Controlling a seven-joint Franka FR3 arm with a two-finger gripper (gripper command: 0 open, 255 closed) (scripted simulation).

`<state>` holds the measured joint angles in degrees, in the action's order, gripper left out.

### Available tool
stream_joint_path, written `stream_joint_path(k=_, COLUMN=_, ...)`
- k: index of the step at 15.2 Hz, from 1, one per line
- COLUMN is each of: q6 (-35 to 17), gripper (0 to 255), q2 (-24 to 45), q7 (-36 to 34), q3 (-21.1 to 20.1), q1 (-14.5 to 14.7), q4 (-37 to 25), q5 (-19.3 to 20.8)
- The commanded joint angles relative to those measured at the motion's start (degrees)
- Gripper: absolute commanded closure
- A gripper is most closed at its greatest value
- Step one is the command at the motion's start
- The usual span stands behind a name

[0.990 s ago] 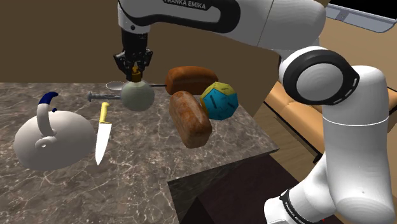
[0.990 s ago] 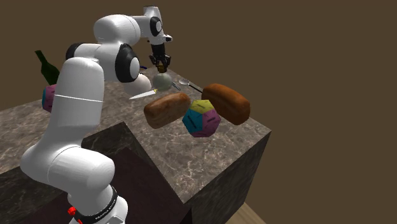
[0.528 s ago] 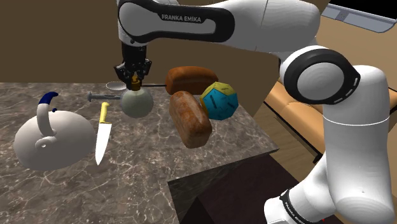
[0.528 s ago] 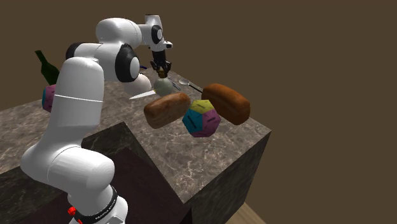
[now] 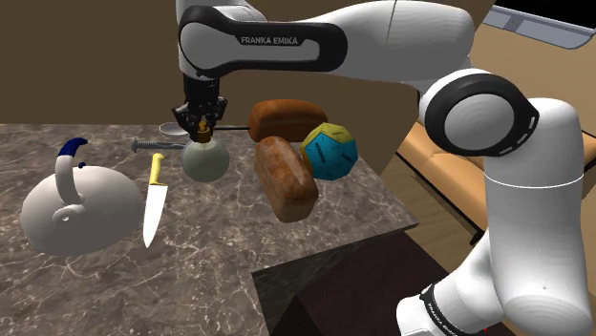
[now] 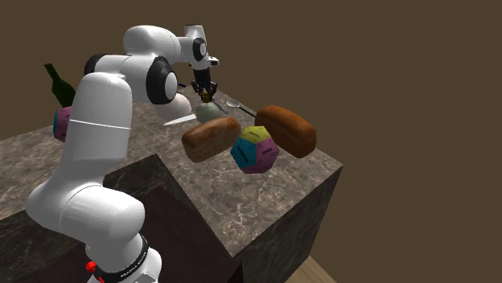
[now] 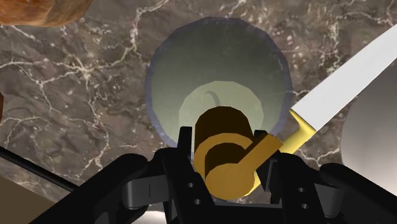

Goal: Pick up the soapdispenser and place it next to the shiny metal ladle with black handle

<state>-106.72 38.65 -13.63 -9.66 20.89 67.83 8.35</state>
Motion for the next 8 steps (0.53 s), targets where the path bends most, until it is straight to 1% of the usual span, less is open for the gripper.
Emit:
stream_joint_path(k=1, q6=-0.04, gripper=255, q2=-0.03, q7=-0.01, q3=0.0, q1=0.0, q4=0.02, q5=0.0)
stream_joint_path(k=3, q6=-0.04, gripper=255, q2=-0.03, q7=-0.01, q3=0.0, q1=0.0, q4=0.02, q5=0.0)
stream_joint_path(k=4, q6=-0.02, gripper=0, q2=-0.02, q7=-0.01, q3=0.0, q1=0.01, q4=-0.01, q5=0.0)
stream_joint_path(k=8, q6=-0.02, gripper=0, q2=-0.02, q7=0.0, q3=0.0, q1=0.0, q4=-0.01, q5=0.0)
